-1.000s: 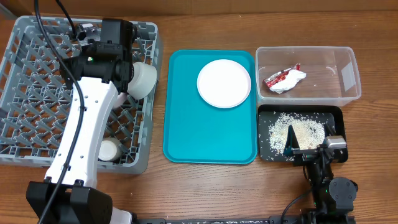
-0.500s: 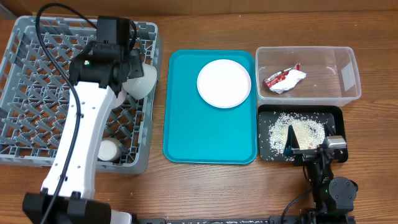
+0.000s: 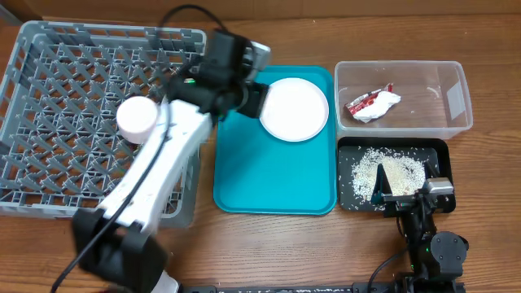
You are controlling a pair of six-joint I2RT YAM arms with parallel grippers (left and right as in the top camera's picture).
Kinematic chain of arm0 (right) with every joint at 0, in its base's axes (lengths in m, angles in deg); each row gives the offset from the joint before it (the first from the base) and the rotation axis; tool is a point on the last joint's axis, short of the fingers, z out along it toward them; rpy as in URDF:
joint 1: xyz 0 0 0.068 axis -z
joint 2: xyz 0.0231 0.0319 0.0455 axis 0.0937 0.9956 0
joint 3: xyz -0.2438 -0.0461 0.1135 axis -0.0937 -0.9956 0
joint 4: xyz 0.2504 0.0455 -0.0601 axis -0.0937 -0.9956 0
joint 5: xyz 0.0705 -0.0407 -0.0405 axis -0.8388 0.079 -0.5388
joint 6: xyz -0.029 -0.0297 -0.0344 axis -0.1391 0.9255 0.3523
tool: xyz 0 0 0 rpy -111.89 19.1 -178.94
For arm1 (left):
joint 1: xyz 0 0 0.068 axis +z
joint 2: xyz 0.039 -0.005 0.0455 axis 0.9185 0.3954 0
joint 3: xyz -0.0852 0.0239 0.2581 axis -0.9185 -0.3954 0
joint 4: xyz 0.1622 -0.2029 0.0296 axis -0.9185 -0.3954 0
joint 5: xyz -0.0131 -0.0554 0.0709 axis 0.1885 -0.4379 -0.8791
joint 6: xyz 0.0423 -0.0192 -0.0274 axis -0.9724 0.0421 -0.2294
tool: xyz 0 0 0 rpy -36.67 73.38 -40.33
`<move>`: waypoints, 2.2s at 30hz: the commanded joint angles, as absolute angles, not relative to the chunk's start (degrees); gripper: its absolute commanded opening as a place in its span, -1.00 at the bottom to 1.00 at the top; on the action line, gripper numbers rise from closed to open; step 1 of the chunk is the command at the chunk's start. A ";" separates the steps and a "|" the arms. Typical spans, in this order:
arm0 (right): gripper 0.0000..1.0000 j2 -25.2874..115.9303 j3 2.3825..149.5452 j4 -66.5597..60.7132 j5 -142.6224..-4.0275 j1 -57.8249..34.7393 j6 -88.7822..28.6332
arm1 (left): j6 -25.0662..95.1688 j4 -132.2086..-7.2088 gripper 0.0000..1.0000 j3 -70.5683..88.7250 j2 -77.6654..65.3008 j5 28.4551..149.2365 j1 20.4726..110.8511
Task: Sort waste into correct bins and load items into the dishwasher
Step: 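Release the pink bowl and move the left gripper to the white plate, then grasp the edge of the white plate with the left gripper and lift, then carry the white plate to the rack and stand it upright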
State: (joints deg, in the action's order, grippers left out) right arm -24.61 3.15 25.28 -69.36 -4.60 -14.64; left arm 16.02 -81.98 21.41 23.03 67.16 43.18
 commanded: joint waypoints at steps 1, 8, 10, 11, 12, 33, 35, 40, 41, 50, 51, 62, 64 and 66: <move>1.00 -25.29 2.54 25.52 -69.25 -4.30 -14.42 | 27.32 -78.20 0.07 21.54 30.48 62.86 41.30; 1.00 -25.29 2.54 25.52 -69.25 -4.30 -14.42 | 39.78 -72.69 0.02 21.54 40.45 58.57 41.30; 1.00 -25.29 2.54 25.52 -69.25 -4.30 -14.42 | 41.62 -72.95 -0.03 21.54 42.72 57.70 41.65; 1.00 -25.29 2.54 25.52 -69.25 -4.30 -14.42 | 41.75 -72.93 -0.04 21.54 43.58 57.81 41.74; 1.00 -25.29 2.54 25.52 -69.25 -4.30 -14.42 | 41.73 -72.93 -0.07 21.54 44.32 57.83 41.74; 1.00 -25.29 2.54 25.52 -69.25 -4.30 -14.42 | 32.85 -91.27 -0.92 33.54 33.06 49.90 41.76; 1.00 -25.29 2.54 25.52 -69.25 -4.30 -14.42 | 32.81 -92.87 -0.92 34.76 29.87 46.18 41.76; 1.00 -25.29 2.54 25.52 -69.25 -4.30 -14.42 | 32.83 -98.29 -0.92 36.12 21.74 30.20 41.76; 1.00 -25.29 2.54 25.52 -69.25 -4.30 -14.42 | 32.83 -99.40 -0.92 36.12 20.14 26.66 41.76; 1.00 -25.29 2.54 25.52 -69.25 -4.30 -14.42 | 30.56 -112.17 -0.92 36.09 13.13 -5.66 43.18; 1.00 -25.29 2.54 25.50 -69.25 -4.30 -14.42 | 30.63 -113.13 -0.92 36.01 13.26 -6.91 43.73; 1.00 -25.29 2.54 25.52 -69.25 -4.30 -14.42 | 30.71 -112.69 -0.92 33.34 16.36 -8.42 59.53; 1.00 -25.29 2.54 25.50 -69.25 -4.30 -14.42 | 30.30 -110.20 -0.91 33.34 17.39 -8.35 62.61; 1.00 -25.29 2.54 25.52 -69.25 -4.30 -14.42 | 28.02 -107.34 -0.92 33.34 18.53 -8.20 65.50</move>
State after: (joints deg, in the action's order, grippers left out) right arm -24.61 3.15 25.28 -69.36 -4.60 -14.64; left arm 30.69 -110.07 33.75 16.67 -5.86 61.35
